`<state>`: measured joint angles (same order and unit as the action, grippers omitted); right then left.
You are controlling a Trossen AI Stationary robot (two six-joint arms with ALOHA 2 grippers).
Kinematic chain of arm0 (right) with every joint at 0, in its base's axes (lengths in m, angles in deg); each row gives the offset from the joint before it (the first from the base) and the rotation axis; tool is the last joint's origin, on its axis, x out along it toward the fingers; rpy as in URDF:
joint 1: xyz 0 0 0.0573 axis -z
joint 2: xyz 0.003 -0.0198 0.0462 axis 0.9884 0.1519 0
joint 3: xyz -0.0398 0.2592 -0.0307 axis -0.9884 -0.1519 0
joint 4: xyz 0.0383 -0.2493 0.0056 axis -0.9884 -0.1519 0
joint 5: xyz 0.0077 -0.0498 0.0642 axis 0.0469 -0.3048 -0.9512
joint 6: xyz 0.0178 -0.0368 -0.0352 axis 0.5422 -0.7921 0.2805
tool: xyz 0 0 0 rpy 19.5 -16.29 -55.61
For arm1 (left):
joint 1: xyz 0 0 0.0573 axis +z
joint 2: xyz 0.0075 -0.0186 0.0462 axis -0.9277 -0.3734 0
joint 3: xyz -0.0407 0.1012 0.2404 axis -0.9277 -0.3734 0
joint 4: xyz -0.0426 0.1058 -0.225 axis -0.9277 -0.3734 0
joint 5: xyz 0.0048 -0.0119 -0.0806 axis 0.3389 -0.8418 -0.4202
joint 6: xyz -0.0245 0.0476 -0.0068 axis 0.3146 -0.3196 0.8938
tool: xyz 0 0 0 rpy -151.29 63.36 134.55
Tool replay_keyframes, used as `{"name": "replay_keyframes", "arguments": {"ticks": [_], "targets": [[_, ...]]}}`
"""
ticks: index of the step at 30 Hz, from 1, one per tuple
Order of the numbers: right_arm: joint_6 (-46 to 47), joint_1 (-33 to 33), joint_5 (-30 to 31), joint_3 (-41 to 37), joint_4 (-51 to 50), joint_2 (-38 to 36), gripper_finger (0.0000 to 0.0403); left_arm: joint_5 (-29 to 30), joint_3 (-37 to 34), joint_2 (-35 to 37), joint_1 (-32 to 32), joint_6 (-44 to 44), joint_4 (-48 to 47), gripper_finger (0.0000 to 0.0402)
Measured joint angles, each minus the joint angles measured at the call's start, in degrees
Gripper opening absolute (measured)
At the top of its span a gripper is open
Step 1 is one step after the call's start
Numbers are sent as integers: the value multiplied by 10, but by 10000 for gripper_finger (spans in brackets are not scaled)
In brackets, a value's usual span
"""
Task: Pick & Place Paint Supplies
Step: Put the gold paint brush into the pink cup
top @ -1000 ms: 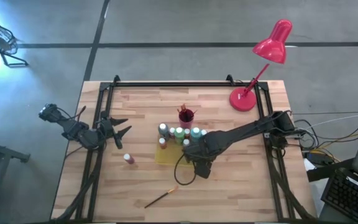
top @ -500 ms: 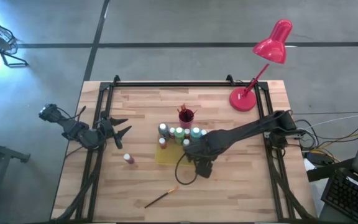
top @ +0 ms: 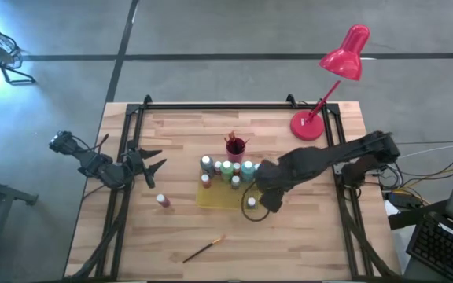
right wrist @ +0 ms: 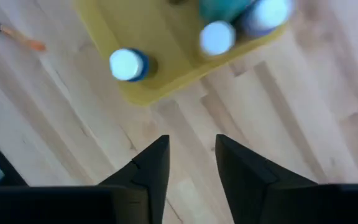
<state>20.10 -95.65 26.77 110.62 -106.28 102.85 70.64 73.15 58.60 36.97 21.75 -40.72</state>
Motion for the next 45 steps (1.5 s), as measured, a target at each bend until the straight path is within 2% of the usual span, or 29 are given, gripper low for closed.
{"name": "replay_keyframes", "arguments": {"ticks": [8,14,23,30,36,45], "targets": [[-10,-2,48,0,-6,-97,68,0,0,0,0,0,0,184],[-72,-7,126,-5,-6,-165,14,0,0,0,0,0,0,184],[-184,-6,173,-33,4,-268,8,0,0,0,0,0,0,184],[-265,-6,173,-124,80,-400,8,0,0,0,0,-29,-6,184],[-274,-6,175,-164,87,-506,8,-2,0,0,0,-31,2,184],[-274,-6,174,-168,87,-599,8,-2,-1,0,0,-33,10,184]]}}
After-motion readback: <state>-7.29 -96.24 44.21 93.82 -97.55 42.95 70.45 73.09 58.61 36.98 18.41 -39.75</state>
